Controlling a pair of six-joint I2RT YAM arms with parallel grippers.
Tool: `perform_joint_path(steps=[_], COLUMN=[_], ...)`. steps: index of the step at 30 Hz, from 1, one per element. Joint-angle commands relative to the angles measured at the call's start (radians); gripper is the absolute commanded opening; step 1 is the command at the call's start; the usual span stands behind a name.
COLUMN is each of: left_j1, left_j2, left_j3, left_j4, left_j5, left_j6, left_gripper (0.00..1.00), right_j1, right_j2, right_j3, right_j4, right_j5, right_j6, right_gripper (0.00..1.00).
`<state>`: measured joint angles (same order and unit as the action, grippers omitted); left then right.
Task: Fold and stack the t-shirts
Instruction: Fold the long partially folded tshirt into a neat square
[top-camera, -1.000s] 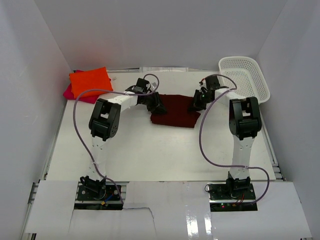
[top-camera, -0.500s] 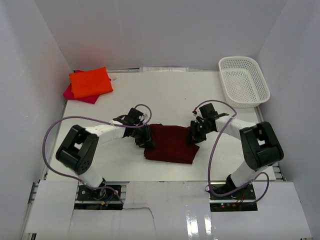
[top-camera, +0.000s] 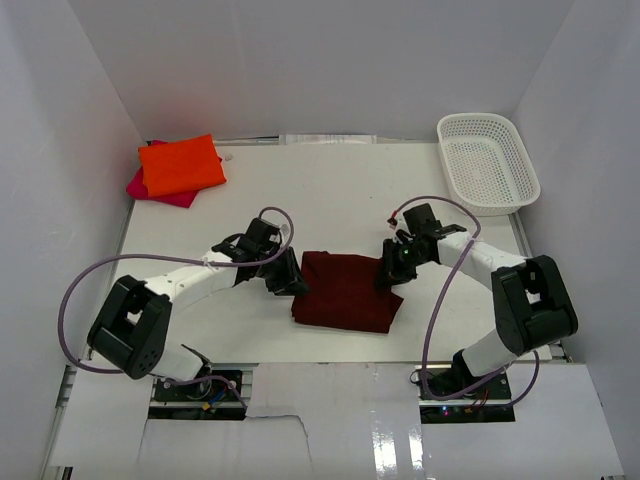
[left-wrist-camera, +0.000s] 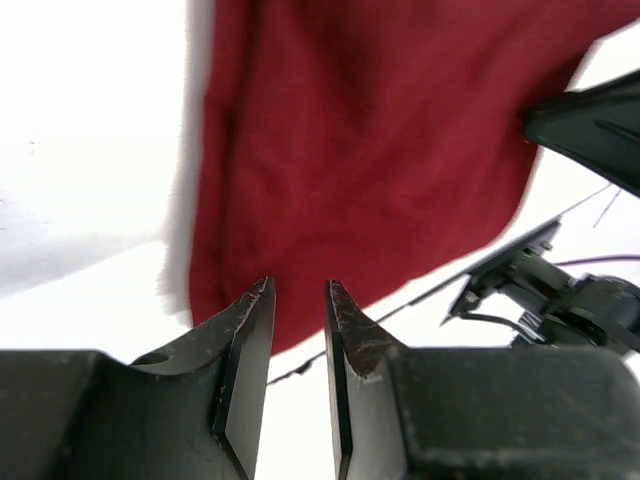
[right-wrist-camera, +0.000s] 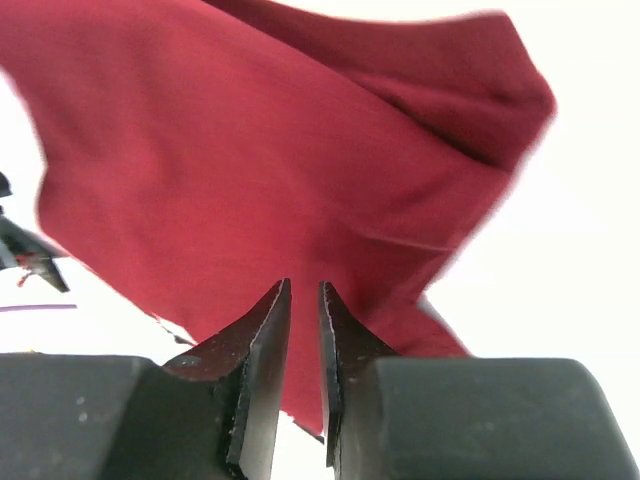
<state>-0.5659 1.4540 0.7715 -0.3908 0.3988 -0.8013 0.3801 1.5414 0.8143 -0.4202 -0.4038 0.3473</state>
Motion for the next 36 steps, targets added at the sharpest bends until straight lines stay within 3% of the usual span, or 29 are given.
perform_joint_path(steps=[1, 7, 15, 24, 28, 36], left_j1=[-0.005, -0.009, -0.074, -0.081, -0.081, -0.084], left_j2=[-0.112, -0.199, -0.179, -0.262, -0.282, -0.225], left_j3=[0.063, 0.04, -0.067, -0.115, -0.124, -0.14], left_j4=[0.056, 0.223, 0.433, 0.391, 0.351, 0.437], left_j5=[0.017, 0.12, 0.192, 0.124, 0.106, 0.169], left_j6=[0.016, -0.033, -0.078, -0.065, -0.061, -0.064], left_gripper=[0.37, 0.37, 0.37, 0.37, 0.37, 0.37], right_j1=[0.002, 0.009, 0.057, 0.149, 0.172, 0.181], right_j2=[-0.067, -0.087, 0.101, 0.336, 0.387, 0.522], right_j3=[0.097, 0.123, 0.094, 0.293, 0.316, 0.286], right_j4=[-0.029, 0.079, 0.487, 0.61, 0.699, 0.67], right_j5=[-0.074, -0.245, -0.47, -0.53, -0.547, -0.486], right_j6=[-0.016, 0.042, 0.199, 0.297, 0.349, 0.302], right_gripper=[0.24, 0.25, 0.17, 0.15, 0.16, 0.14])
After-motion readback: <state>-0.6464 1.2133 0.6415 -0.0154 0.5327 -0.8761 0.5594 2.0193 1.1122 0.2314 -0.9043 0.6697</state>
